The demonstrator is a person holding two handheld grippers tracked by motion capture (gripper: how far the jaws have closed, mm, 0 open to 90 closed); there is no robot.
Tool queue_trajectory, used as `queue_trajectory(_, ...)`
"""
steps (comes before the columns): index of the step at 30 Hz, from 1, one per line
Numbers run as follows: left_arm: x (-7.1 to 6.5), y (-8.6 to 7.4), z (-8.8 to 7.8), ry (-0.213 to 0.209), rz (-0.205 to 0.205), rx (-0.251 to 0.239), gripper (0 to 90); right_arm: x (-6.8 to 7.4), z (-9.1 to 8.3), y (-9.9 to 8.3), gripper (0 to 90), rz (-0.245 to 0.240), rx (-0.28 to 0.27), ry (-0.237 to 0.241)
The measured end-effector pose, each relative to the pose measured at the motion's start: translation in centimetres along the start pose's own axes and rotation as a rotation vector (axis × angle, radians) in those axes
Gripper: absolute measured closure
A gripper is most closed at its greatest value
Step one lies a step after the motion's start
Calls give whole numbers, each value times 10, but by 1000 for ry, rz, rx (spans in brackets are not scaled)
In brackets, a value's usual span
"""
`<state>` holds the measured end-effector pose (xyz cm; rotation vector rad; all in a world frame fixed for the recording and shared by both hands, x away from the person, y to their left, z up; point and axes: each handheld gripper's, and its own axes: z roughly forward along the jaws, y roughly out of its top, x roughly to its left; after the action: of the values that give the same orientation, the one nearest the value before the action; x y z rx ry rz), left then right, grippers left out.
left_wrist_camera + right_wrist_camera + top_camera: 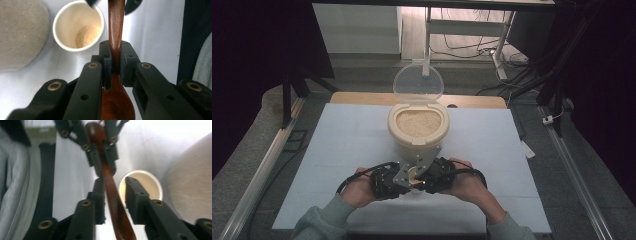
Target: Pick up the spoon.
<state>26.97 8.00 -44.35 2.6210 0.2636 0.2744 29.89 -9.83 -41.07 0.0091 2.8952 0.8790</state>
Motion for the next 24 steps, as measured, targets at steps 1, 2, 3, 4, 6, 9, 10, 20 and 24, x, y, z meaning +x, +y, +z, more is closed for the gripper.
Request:
queue_trajectory(1,1,-1,-2,10,-8,-5,809,-1,-3,-1,642,16,-29,-19)
queue_trajectory(2,2,-2,-3,21,-19,-10,809,-2,-6,-2,620,30,-66,-38)
queue_trajectory(3,4,-3,-5,29,-34,-18,809,-4,-9,-3,600,56,-107,-53)
queue_trajectory(4,6,-5,-6,36,-53,-27,809,-5,-16,-7,559,106,-160,-111)
queue_trajectory(6,10,-8,-9,50,-89,-54,809,-6,-19,-9,547,120,-189,-141)
queue_trajectory(9,13,-11,-13,78,-127,-83,809,-9,-27,-17,521,202,-275,-180)
queue_trajectory(10,14,-12,-15,87,-137,-91,808,-10,-29,-19,509,227,-295,-198)
queue_trajectory(20,14,-10,-18,124,-166,-141,808,2,-35,-49,433,394,-385,-308)
queue_trajectory(24,14,-10,-18,127,-169,-147,807,1,-30,-53,423,414,-411,-281)
